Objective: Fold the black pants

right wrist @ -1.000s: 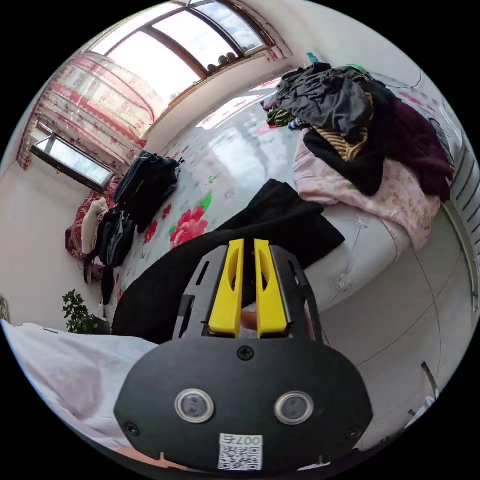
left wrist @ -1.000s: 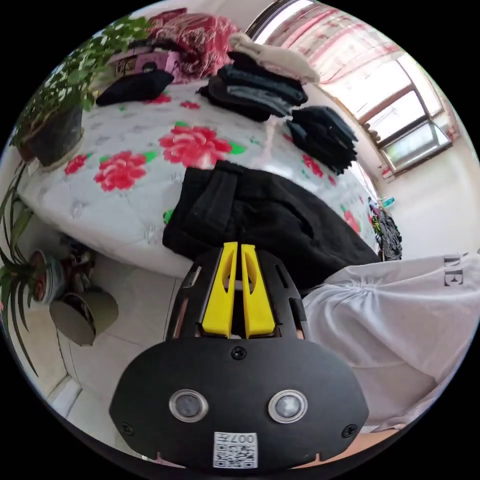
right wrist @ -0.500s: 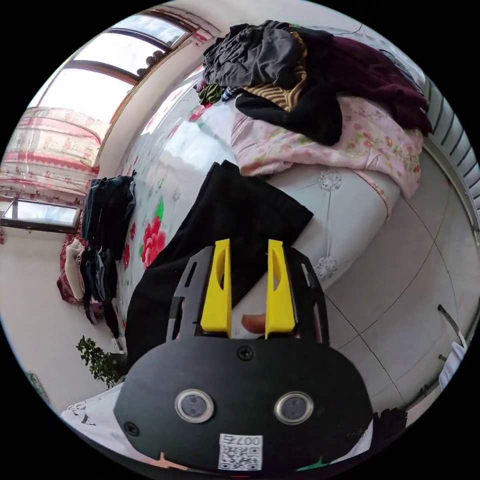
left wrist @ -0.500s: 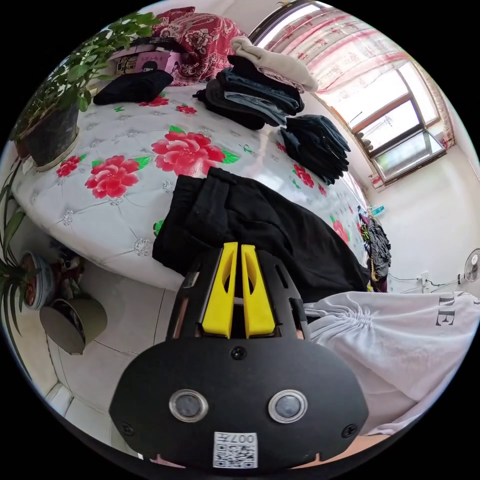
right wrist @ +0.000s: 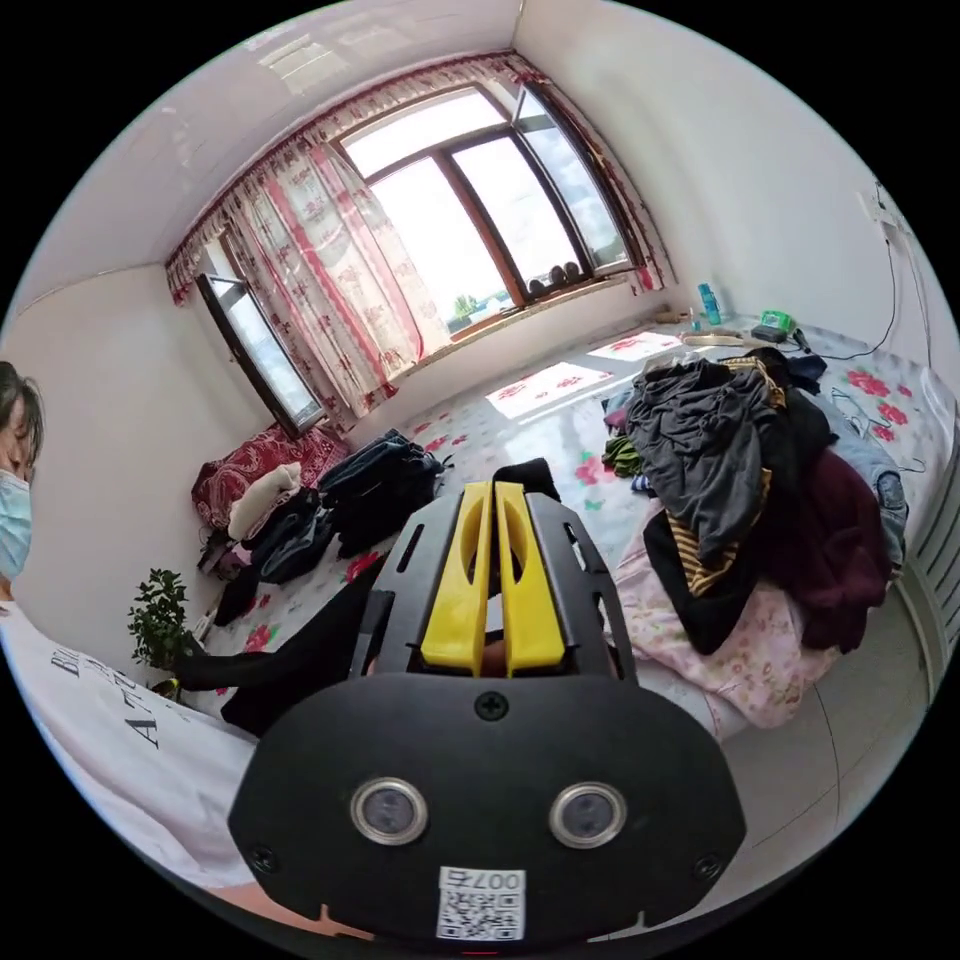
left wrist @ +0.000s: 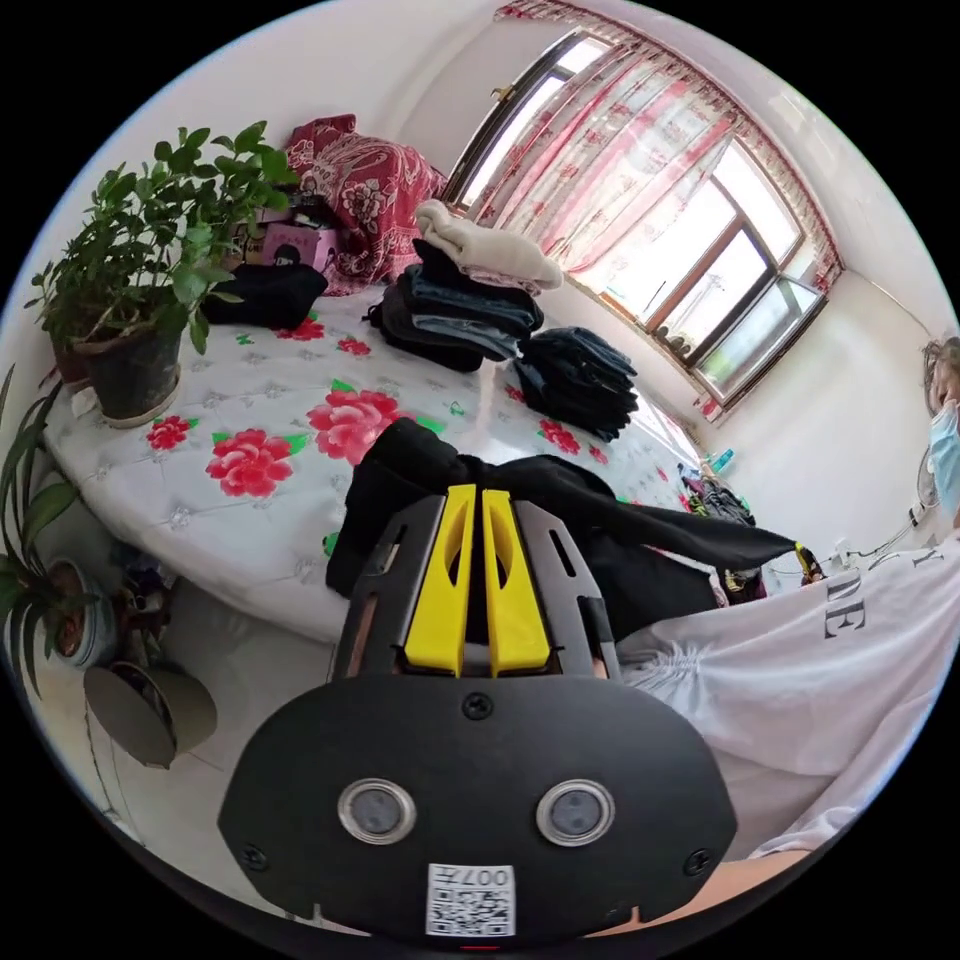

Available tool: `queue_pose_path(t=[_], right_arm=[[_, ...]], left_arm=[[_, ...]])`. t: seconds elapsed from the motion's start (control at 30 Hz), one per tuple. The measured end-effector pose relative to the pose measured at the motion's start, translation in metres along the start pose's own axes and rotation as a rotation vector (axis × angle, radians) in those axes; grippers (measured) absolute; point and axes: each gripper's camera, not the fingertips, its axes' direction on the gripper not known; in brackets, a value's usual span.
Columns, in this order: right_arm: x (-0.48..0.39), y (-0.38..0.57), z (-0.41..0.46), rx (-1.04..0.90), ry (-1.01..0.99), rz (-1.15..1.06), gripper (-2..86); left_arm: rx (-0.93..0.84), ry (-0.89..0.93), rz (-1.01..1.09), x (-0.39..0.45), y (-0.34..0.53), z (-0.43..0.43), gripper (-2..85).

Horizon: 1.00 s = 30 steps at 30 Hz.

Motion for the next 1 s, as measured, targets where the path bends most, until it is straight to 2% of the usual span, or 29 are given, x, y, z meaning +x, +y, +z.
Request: queue_pose_path(t=[0.03, 0.1, 0.13, 0.2, 0.27, 0.33, 0.43, 0.5, 0.6, 0.67, 0.83, 1.0], right_arm=[[0.008, 0.009, 0.009, -0.044, 0.020, 0.017, 0.0], [0.047, 0.059, 0.062, -0.291, 0.098, 0.119, 0.4], [0.058, 0.074, 0.077, -0.352, 0.119, 0.163, 0.6], [0.079, 0.122, 0.112, -0.529, 0.283, 0.286, 1.7], [0.068, 0.133, 0.113, -0.484, 0.351, 0.265, 2.5], [0.044, 0.129, 0.106, -0.393, 0.405, 0.206, 3.1], [-0.013, 0.116, 0.120, -0.328, 0.230, 0.027, 3.9], [-0.067, 0.109, 0.162, -0.422, -0.063, -0.107, 4.4], [-0.144, 0.118, 0.229, -0.534, -0.340, -0.235, 4.9], [-0.194, 0.134, 0.271, -0.595, -0.444, -0.322, 5.4], [-0.300, 0.206, 0.373, -0.804, -0.498, -0.522, 5.7], [-0.341, 0.271, 0.418, -0.965, -0.490, -0.639, 2.1]], left_arm=[[-0.060, -0.026, -0.004, -0.004, 0.010, 0.010, -0.9], [-0.296, -0.066, -0.086, -0.025, 0.052, 0.067, -0.8], [-0.324, -0.063, -0.124, -0.031, 0.062, 0.079, -0.7], [-0.321, -0.050, -0.244, -0.046, 0.087, 0.102, -0.3], [-0.299, -0.031, -0.302, -0.051, 0.091, 0.101, 0.2], [-0.286, -0.033, -0.242, -0.046, 0.091, 0.093, 1.0], [-0.288, -0.033, -0.173, -0.041, 0.093, 0.078, 2.8], [-0.261, -0.099, -0.181, -0.044, 0.099, 0.063, 2.8], [-0.193, -0.133, -0.219, -0.050, 0.103, 0.045, 2.6], [-0.140, -0.173, -0.180, -0.041, 0.096, 0.039, 3.0], [-0.029, -0.135, 0.008, 0.009, 0.052, 0.060, 3.6], [-0.058, 0.129, 0.226, 0.081, 0.005, 0.147, 6.1]])
